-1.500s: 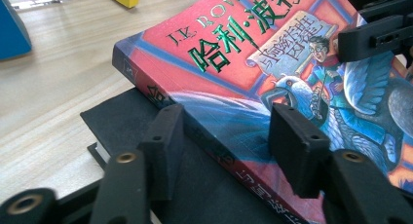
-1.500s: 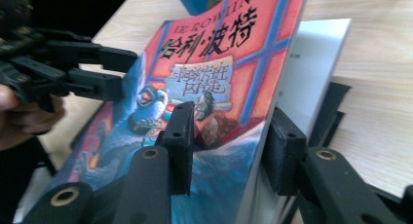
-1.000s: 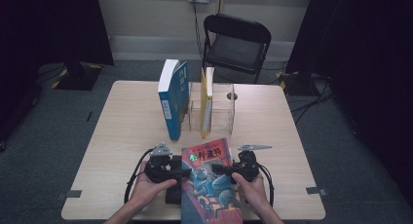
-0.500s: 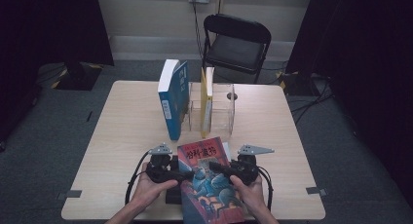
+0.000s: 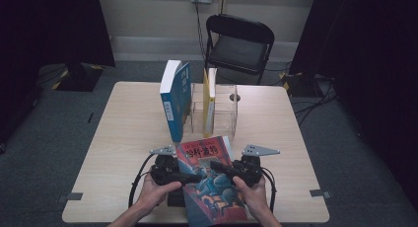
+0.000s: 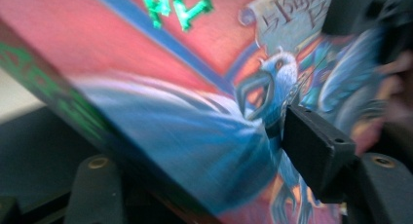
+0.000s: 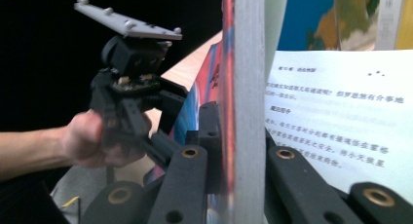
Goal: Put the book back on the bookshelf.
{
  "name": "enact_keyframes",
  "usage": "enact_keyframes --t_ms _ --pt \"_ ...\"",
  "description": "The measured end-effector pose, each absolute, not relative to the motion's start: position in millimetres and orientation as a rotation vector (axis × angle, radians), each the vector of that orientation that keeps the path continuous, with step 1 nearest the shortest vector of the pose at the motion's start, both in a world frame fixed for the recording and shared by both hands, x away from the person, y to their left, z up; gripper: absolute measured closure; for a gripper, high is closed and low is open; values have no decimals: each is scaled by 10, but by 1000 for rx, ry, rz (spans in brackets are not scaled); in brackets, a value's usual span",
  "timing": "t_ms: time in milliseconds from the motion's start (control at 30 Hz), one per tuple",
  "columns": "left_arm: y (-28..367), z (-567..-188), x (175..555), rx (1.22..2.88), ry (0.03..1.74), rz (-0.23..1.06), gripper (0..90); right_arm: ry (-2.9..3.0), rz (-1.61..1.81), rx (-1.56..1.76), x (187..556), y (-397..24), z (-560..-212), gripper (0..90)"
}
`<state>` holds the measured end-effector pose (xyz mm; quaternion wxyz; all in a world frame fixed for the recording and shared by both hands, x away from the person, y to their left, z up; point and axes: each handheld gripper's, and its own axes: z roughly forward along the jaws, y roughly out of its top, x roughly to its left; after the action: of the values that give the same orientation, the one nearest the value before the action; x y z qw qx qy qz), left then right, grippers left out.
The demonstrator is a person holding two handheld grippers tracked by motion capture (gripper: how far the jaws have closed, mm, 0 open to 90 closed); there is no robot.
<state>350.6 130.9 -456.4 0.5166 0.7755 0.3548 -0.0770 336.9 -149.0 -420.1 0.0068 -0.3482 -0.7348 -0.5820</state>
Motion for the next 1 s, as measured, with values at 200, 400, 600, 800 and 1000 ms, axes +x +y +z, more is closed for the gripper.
enact_keyframes --t_ms 200,400,600,800,1000 --pt "1353 -4243 3468 1803 779 -64 517 -2294 -1933 -1072 3392 -1487 -3982 830" --pt "1383 -3908 3454 1782 706 139 595 -2352 -2041 -1011 3401 -1436 -3704 830" --pt "1377 -3871 3358 1772 639 196 650 -2357 -2074 -1001 3376 -1470 -3709 800" --pt "1293 -3830 3245 1768 589 196 694 -2472 -2018 -1114 3244 -1610 -3678 523" --pt "1228 -3789 3158 1779 541 176 730 -2511 -1988 -1178 3208 -1919 -3697 372"
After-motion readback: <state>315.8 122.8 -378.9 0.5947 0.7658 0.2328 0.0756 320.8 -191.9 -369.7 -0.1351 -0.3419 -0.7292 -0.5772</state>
